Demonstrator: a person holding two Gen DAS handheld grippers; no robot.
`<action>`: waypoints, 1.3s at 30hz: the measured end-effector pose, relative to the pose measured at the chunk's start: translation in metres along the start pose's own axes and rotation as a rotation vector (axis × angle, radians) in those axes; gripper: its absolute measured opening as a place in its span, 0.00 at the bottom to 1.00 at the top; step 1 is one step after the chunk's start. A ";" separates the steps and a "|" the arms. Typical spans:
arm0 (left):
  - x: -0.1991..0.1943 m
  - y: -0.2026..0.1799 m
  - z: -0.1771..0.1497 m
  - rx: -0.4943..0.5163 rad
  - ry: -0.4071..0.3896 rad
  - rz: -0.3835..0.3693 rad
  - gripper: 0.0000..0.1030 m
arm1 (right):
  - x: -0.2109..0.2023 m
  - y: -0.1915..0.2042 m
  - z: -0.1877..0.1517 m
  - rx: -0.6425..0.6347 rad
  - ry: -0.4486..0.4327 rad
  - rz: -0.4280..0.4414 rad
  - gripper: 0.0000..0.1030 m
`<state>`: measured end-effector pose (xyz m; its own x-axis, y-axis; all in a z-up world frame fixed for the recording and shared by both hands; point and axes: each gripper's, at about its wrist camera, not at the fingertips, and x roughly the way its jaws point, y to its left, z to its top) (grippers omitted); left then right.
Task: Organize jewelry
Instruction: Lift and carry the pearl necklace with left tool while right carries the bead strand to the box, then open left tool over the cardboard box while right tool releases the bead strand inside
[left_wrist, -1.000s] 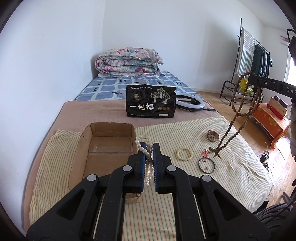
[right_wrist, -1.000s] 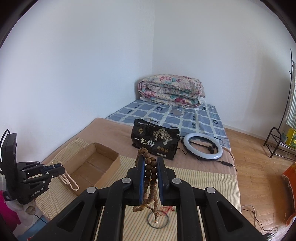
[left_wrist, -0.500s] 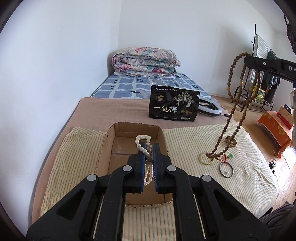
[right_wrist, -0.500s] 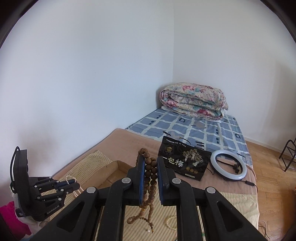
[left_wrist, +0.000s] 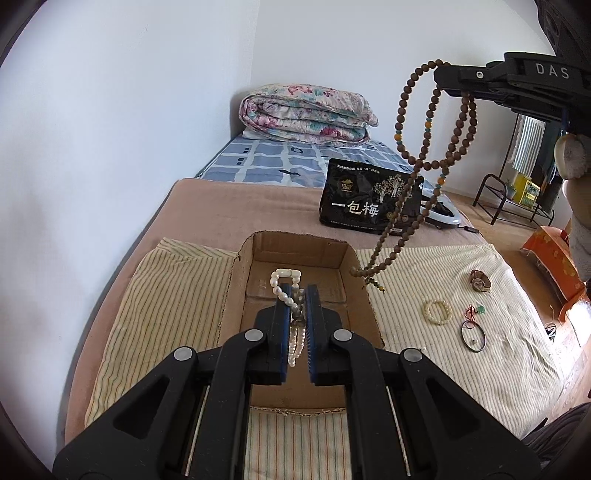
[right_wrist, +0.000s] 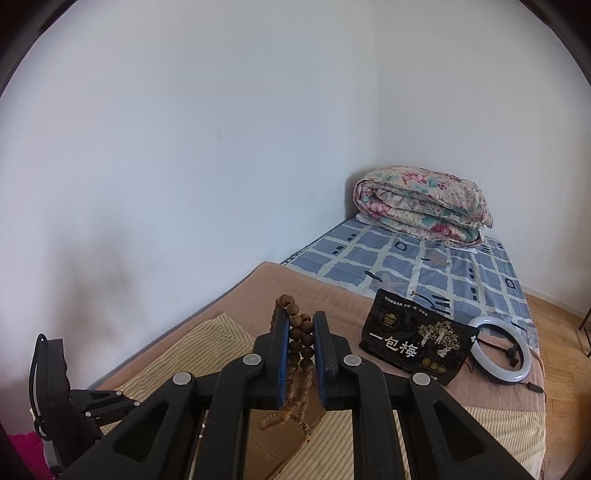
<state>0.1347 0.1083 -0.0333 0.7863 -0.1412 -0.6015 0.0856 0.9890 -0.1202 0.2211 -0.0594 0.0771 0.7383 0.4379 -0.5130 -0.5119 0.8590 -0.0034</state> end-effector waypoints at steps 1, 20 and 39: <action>0.002 0.003 0.000 -0.004 0.003 0.000 0.05 | 0.005 0.002 0.000 -0.001 0.004 0.003 0.10; 0.040 0.020 -0.019 -0.037 0.075 0.003 0.05 | 0.104 -0.002 -0.041 -0.003 0.172 -0.007 0.10; 0.073 0.014 -0.032 -0.042 0.155 -0.016 0.05 | 0.161 -0.022 -0.096 0.086 0.334 0.055 0.11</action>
<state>0.1739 0.1105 -0.1045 0.6806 -0.1649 -0.7139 0.0687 0.9844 -0.1618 0.3092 -0.0334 -0.0875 0.5188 0.3851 -0.7632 -0.4976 0.8620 0.0967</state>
